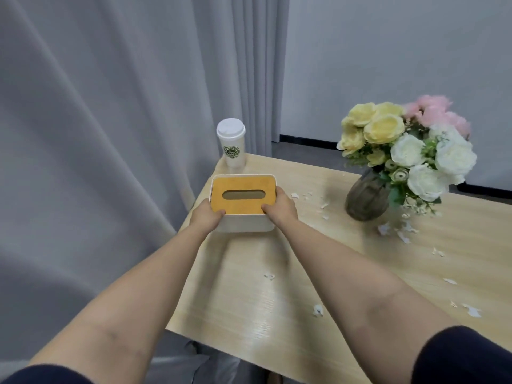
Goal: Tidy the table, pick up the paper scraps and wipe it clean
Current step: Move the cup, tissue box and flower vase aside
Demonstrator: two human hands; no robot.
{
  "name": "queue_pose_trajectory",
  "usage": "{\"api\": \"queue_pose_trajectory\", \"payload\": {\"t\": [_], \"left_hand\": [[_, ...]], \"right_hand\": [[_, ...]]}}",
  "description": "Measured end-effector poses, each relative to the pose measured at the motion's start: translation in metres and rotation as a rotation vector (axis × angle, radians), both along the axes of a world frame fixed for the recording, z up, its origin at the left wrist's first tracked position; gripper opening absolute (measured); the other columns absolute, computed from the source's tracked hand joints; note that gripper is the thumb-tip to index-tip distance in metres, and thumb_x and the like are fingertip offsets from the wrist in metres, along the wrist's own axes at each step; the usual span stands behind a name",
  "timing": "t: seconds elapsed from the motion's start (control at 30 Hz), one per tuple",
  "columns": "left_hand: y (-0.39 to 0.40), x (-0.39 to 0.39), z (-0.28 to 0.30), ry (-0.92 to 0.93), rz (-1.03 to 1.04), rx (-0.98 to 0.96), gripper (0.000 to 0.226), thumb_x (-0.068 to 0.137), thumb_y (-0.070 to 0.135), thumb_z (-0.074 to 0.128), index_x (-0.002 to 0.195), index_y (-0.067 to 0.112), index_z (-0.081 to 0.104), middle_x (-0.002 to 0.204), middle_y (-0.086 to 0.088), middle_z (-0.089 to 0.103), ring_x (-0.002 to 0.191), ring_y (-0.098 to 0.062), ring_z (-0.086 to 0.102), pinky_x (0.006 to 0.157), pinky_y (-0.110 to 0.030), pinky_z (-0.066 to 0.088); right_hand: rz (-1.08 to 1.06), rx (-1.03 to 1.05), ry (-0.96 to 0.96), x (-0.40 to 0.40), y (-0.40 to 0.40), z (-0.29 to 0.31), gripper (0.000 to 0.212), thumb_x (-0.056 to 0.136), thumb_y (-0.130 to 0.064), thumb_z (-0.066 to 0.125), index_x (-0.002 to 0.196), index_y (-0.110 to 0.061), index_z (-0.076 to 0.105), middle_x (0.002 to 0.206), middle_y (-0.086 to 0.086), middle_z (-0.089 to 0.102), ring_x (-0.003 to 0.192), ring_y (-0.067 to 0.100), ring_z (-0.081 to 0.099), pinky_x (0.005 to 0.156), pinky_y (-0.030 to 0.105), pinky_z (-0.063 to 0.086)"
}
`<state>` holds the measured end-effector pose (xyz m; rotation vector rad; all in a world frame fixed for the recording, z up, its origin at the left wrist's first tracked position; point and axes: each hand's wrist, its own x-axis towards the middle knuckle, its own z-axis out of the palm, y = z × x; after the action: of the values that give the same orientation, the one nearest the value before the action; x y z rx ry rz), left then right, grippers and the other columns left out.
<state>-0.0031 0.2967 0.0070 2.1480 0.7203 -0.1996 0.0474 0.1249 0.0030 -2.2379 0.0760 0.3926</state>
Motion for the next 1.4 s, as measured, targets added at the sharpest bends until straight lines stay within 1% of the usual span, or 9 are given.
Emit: {"api": "queue_pose_trajectory", "payload": {"t": [0.27, 0.4, 0.57, 0.77, 0.93, 1.03, 1.13, 1.27, 1.4], "left_hand": [[0.031, 0.031, -0.018, 0.004, 0.14, -0.05, 0.041, 0.093, 0.015, 0.055, 0.133, 0.01, 0.046, 0.127, -0.015, 0.055, 0.116, -0.035, 0.051, 0.097, -0.046, 0.046], [0.049, 0.043, -0.029, 0.025, 0.145, -0.03, 0.045, 0.093, 0.017, 0.052, 0.137, 0.013, 0.042, 0.128, -0.015, 0.054, 0.116, -0.035, 0.052, 0.097, -0.047, 0.046], [0.061, 0.051, -0.039, 0.025, 0.146, -0.026, 0.044, 0.094, 0.015, 0.051, 0.136, 0.012, 0.042, 0.127, -0.016, 0.054, 0.116, -0.037, 0.051, 0.097, -0.048, 0.046], [0.069, 0.055, -0.045, 0.029, 0.129, -0.053, 0.044, 0.093, 0.012, 0.049, 0.137, 0.014, 0.041, 0.127, -0.015, 0.054, 0.115, -0.036, 0.051, 0.097, -0.048, 0.046], [0.076, 0.052, -0.05, 0.068, 0.046, 0.013, 0.046, 0.094, 0.012, 0.048, 0.139, 0.011, 0.037, 0.129, -0.017, 0.053, 0.115, -0.038, 0.051, 0.097, -0.046, 0.045], [0.077, 0.051, -0.048, 0.075, 0.005, 0.086, 0.048, 0.093, 0.012, 0.05, 0.139, 0.007, 0.036, 0.13, -0.019, 0.051, 0.118, -0.039, 0.049, 0.098, -0.041, 0.042], [0.07, 0.051, -0.036, -0.031, -0.077, 0.2, 0.046, 0.092, 0.009, 0.052, 0.134, 0.003, 0.038, 0.131, -0.02, 0.048, 0.121, -0.038, 0.045, 0.098, -0.04, 0.037], [0.047, 0.058, -0.02, -0.184, -0.218, 0.331, 0.054, 0.092, 0.016, 0.052, 0.142, 0.009, 0.033, 0.141, -0.015, 0.041, 0.13, -0.032, 0.037, 0.107, -0.041, 0.033], [-0.002, 0.064, -0.01, -0.291, -0.463, 0.24, 0.059, 0.093, 0.02, 0.054, 0.146, 0.015, 0.028, 0.147, -0.007, 0.037, 0.133, -0.025, 0.037, 0.109, -0.04, 0.031]], "right_hand": [[0.08, 0.056, 0.033, 0.041, 0.039, -0.017, 0.048, 0.084, -0.014, 0.06, 0.129, -0.016, 0.043, 0.126, 0.008, 0.057, 0.117, 0.031, 0.051, 0.091, 0.033, 0.04], [0.1, 0.058, 0.043, 0.05, 0.054, -0.024, 0.052, 0.086, -0.014, 0.06, 0.134, -0.013, 0.039, 0.131, 0.008, 0.053, 0.12, 0.03, 0.049, 0.093, 0.034, 0.039], [0.076, 0.068, 0.103, 0.05, 0.064, -0.032, 0.072, 0.088, -0.015, 0.059, 0.148, -0.016, 0.02, 0.144, 0.006, 0.042, 0.129, 0.028, 0.041, 0.103, 0.034, 0.036], [0.04, 0.092, 0.106, 0.042, 0.069, -0.036, 0.072, 0.087, -0.011, 0.058, 0.148, -0.015, 0.021, 0.144, 0.008, 0.042, 0.128, 0.028, 0.042, 0.102, 0.031, 0.036], [0.075, 0.081, 0.108, 0.035, 0.069, -0.035, 0.073, 0.087, -0.018, 0.061, 0.148, -0.014, 0.02, 0.142, 0.009, 0.044, 0.127, 0.028, 0.043, 0.099, 0.031, 0.036], [0.073, 0.085, 0.098, 0.032, 0.061, -0.031, 0.066, 0.088, -0.02, 0.061, 0.145, -0.014, 0.026, 0.139, 0.009, 0.047, 0.126, 0.029, 0.044, 0.096, 0.029, 0.036], [0.03, 0.057, 0.075, 0.029, 0.046, -0.027, 0.068, 0.089, -0.025, 0.061, 0.146, -0.014, 0.026, 0.146, 0.01, 0.04, 0.13, 0.029, 0.041, 0.103, 0.033, 0.034], [-0.085, 0.063, 0.05, 0.018, 0.016, -0.024, 0.066, 0.089, -0.028, 0.06, 0.145, -0.016, 0.028, 0.147, 0.008, 0.038, 0.131, 0.028, 0.041, 0.107, 0.038, 0.035], [-0.2, 0.045, -0.013, 0.003, -0.026, -0.025, 0.063, 0.089, -0.027, 0.062, 0.143, -0.014, 0.033, 0.145, 0.007, 0.041, 0.131, 0.025, 0.042, 0.103, 0.032, 0.034]]}}
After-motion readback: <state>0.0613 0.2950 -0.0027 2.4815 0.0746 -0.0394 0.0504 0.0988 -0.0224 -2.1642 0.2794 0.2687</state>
